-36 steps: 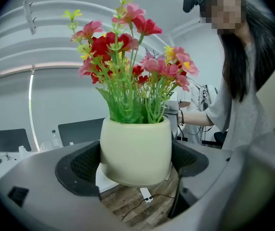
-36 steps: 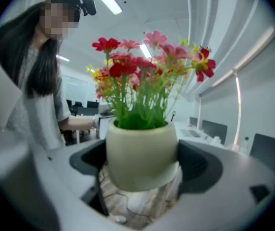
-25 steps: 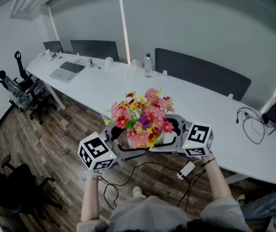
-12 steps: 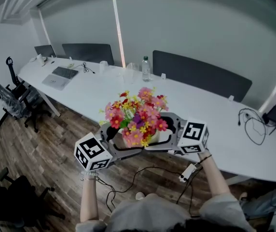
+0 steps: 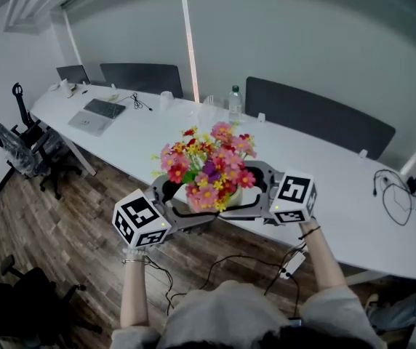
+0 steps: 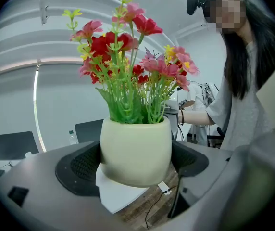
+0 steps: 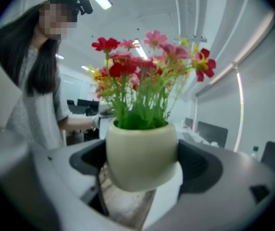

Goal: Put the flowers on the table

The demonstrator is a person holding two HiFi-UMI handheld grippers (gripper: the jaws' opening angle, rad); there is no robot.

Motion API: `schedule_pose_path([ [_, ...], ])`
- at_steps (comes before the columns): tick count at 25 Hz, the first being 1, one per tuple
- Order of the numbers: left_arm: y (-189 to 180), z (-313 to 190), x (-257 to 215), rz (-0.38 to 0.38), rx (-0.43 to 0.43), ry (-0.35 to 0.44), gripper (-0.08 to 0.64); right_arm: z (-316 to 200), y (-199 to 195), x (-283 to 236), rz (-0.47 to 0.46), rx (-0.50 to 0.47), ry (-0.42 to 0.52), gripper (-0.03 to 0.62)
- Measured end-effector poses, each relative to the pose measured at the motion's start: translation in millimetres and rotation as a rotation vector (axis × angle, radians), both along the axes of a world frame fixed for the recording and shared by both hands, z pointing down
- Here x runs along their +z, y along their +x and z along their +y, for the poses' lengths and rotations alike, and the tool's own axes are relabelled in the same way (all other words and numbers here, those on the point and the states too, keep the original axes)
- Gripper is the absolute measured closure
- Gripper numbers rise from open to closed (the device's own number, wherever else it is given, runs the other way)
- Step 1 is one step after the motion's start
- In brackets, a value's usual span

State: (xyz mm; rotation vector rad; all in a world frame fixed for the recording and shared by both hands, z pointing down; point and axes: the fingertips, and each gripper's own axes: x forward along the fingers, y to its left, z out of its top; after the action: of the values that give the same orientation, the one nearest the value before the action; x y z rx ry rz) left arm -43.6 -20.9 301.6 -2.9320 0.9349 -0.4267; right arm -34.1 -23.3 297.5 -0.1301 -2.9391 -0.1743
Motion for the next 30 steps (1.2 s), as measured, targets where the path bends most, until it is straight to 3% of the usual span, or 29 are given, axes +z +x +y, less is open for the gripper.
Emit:
schedule_pose_path([
  [13,-26,-39,23,0.037,-0.014,-0.056,0.11,-39,-27,22,0.054,-0.01,-0.046,0.143],
  [30,-26,-151,36,0.0,0.024,-0.059,0.11,-152,-27,37,0.05,0.032,-0.04,0.143],
])
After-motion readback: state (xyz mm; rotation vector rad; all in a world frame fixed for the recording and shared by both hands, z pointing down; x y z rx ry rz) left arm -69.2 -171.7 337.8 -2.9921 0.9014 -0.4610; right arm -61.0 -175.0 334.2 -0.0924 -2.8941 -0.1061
